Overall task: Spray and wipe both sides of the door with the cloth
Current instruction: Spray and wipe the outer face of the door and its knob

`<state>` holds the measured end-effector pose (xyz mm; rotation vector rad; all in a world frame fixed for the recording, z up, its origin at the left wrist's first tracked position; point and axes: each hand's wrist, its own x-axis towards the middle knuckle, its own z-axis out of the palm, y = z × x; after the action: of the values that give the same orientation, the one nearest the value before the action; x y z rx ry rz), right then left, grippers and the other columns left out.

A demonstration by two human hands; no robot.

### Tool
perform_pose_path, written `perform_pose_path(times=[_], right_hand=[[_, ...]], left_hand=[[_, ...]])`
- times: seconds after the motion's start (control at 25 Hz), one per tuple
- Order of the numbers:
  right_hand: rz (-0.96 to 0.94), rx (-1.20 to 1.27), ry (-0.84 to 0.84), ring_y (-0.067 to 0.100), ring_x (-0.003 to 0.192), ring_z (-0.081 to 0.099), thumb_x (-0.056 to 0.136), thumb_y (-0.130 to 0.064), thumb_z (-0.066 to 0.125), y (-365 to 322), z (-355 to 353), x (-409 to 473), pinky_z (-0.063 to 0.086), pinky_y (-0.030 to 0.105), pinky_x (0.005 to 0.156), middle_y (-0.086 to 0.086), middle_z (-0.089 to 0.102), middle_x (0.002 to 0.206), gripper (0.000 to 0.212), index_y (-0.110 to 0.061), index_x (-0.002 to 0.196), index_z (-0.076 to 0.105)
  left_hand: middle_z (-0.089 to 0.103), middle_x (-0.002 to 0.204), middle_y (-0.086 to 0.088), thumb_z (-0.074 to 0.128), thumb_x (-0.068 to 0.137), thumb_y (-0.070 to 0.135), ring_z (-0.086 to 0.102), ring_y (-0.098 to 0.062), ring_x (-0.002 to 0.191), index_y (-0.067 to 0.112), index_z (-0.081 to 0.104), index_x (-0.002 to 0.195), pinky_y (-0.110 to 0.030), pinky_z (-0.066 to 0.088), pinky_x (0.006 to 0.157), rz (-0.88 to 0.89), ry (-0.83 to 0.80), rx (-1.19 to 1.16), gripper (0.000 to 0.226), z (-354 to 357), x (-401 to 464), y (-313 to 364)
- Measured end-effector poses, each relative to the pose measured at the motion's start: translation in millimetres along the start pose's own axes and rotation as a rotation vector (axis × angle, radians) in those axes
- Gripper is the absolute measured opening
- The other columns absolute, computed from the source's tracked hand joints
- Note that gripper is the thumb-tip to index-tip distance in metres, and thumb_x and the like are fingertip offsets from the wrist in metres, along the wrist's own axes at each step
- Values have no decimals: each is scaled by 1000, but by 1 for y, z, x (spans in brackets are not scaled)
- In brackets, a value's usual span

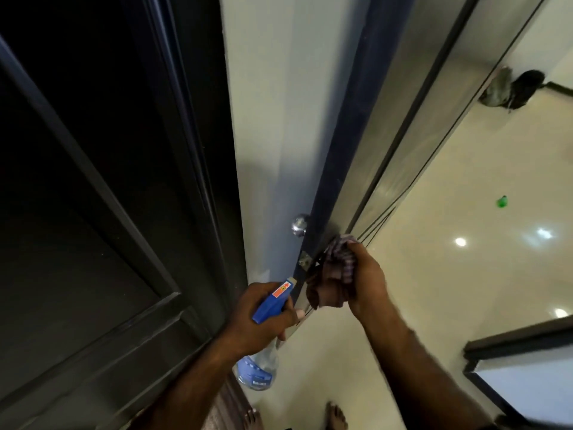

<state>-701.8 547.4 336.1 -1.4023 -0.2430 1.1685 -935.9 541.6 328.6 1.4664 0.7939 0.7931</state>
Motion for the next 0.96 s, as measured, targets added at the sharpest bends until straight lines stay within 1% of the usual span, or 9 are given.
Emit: perform_pose_path(times=[0.12, 0.24, 0.32, 0.4, 0.6, 0.72, 0.8, 0.88, 0.96], right_hand=[[135, 41, -1, 31, 93, 77, 103, -42, 60, -7, 5, 0, 60, 37, 77, 12, 80, 109, 41, -9, 122, 75], [-505, -679, 189, 27, 109, 71, 108, -37, 60, 19, 2, -15, 56, 27, 80, 3, 70, 119, 28, -16, 127, 65], [-896, -1058, 154, 24, 125, 59, 106, -30, 64, 38, -13, -23, 53, 28, 97, 9, 55, 140, 39, -15, 141, 56], [-1033, -1225, 80, 25, 135, 51, 102, -30, 70, 43, -33, -14, 50, 33, 106, 13, 46, 151, 52, -15, 149, 52], [-701, -773, 25, 10, 95, 70, 105, -48, 53, 8, -13, -11, 59, 28, 78, -8, 70, 106, 27, -26, 116, 63], [-125, -177, 10, 24, 97, 75, 106, -46, 57, 3, -6, 3, 62, 46, 92, 10, 80, 104, 41, -12, 117, 76], [241, 207, -72, 27, 90, 75, 99, -55, 63, 1, -11, -1, 60, 43, 91, 14, 78, 104, 52, -9, 121, 77], [241, 233, -60, 25, 82, 77, 104, -53, 61, 1, -16, -7, 58, 40, 85, 13, 79, 98, 49, -9, 116, 78], [-23, -85, 29, 24, 93, 78, 111, -49, 51, 1, -17, -20, 60, 37, 82, 10, 80, 109, 40, -17, 120, 73]], left_hand=[[57, 64, -28, 81, 84, 25, 59, -34, 53, -5, 60, 78, -53, 55, 55, -21, 13, -67, 37, -7, -1, 5], [59, 68, -30, 81, 89, 18, 59, -33, 56, -1, 62, 81, -41, 57, 60, -40, -53, -45, 28, -9, 3, 6], [60, 70, -26, 81, 87, 27, 61, -27, 56, 5, 63, 82, -35, 59, 61, -46, -103, -8, 29, -7, 5, 7], [60, 68, -21, 81, 83, 36, 63, -24, 56, 10, 63, 80, -32, 58, 60, -45, -140, 22, 32, -3, 9, 9], [60, 65, -10, 80, 89, 24, 62, -25, 56, 8, 62, 80, -35, 58, 60, -38, -182, 49, 26, 8, 19, 17], [60, 64, -8, 78, 89, 21, 60, -25, 56, 6, 62, 79, -35, 57, 58, -24, -186, 41, 24, 13, 20, 23], [60, 63, -8, 78, 89, 19, 60, -25, 55, 2, 61, 79, -34, 57, 58, -20, -197, 55, 26, 15, 19, 25], [62, 61, -10, 79, 89, 20, 61, -26, 53, -1, 62, 78, -37, 59, 58, -30, -162, 91, 29, 16, 19, 25], [64, 59, -11, 82, 87, 24, 62, -25, 51, -3, 63, 77, -44, 60, 60, -94, -51, 146, 35, 20, 20, 24]])
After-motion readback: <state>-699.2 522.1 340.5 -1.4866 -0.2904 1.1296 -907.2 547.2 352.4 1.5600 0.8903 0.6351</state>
